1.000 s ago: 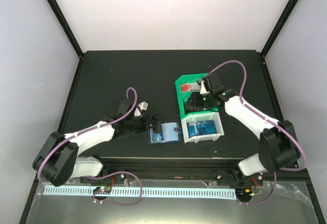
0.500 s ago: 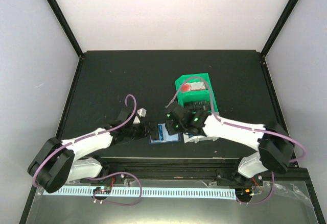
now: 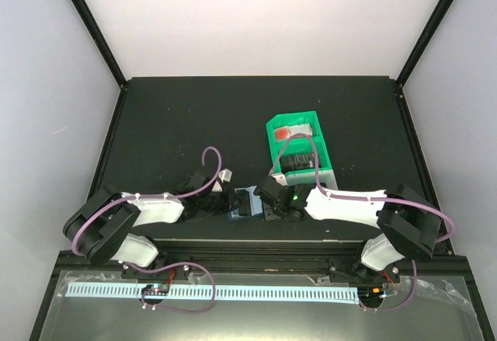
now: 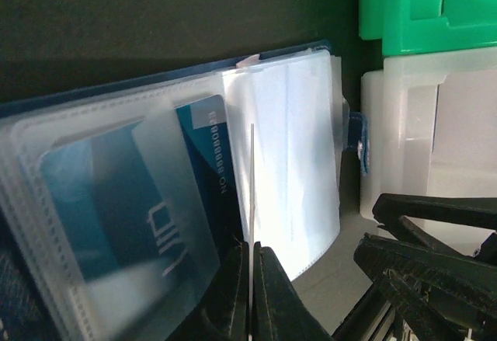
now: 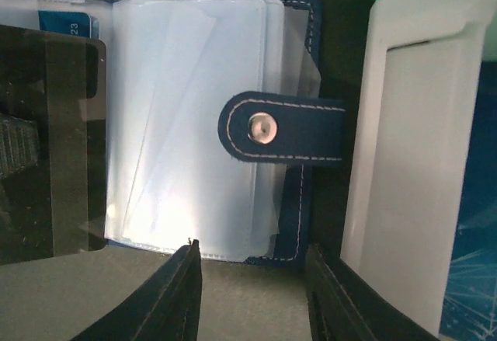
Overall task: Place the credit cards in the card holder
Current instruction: Insert the credit card into the card holder.
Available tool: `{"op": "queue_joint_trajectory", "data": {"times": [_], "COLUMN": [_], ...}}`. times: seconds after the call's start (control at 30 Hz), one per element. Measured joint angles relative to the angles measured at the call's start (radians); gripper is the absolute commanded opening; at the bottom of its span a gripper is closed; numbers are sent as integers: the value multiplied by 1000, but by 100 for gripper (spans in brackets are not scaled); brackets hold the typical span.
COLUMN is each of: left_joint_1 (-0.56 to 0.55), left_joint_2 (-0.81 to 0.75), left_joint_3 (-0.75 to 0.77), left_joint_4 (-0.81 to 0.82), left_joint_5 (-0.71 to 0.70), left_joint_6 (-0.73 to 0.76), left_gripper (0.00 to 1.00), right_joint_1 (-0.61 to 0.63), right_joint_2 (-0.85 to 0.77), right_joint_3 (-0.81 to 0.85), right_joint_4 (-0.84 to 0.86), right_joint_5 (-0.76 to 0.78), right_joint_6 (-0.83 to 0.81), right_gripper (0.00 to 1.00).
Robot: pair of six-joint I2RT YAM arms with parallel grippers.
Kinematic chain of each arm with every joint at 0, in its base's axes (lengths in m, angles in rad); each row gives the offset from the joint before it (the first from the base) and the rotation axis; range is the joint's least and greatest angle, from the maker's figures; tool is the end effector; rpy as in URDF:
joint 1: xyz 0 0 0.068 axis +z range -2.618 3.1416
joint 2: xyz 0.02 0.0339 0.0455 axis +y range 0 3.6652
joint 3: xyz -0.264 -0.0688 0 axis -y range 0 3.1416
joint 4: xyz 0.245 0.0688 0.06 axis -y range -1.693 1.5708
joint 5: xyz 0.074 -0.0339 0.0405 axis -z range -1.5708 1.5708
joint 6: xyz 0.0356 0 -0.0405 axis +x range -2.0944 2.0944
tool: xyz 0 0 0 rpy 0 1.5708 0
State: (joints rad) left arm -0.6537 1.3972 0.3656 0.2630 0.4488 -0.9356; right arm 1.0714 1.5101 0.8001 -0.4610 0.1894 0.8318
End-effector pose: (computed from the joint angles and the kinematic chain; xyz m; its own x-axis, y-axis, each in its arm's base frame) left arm 0.1716 -0.1509 0.1204 -0.9678 -0.1722 -0.1838 0.0278 0.6521 -0.7576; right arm 0.1358 0.2350 0.1624 -0.9085 -0.1495 -0.3903 -0.2310 0.9578 0.1709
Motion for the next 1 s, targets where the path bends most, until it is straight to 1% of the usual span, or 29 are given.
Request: {"op": "queue_joint_trajectory", "data": {"times": [0.2,0.33,0.6,0.8,1.0], "left_joint_1": [-3,-3,-3,-3,-3], "left_joint_2": [32,27,0,46,103], "left_joint_3": [7,7,7,7,12], "left_joint_4": [60,83,112,155,193], "left_joint_5": [1,0,-38,-58,-55], "left_joint_6": [-7,-11,-25,-45,-50], "left_gripper": [2,1,1,2,2], "right_joint_1": [-1,-1,-13,-43,-57], "right_joint_2": [32,56,34,38,105], "right_joint_3": [15,13,2,-8,-8], "right_joint_4": [-42,-60,30,92,131], "right_joint_5": [85,102,68,50,37], "right_joint_6": [72,91,65,43,34], "right_gripper": [42,44,49,49,48]}}
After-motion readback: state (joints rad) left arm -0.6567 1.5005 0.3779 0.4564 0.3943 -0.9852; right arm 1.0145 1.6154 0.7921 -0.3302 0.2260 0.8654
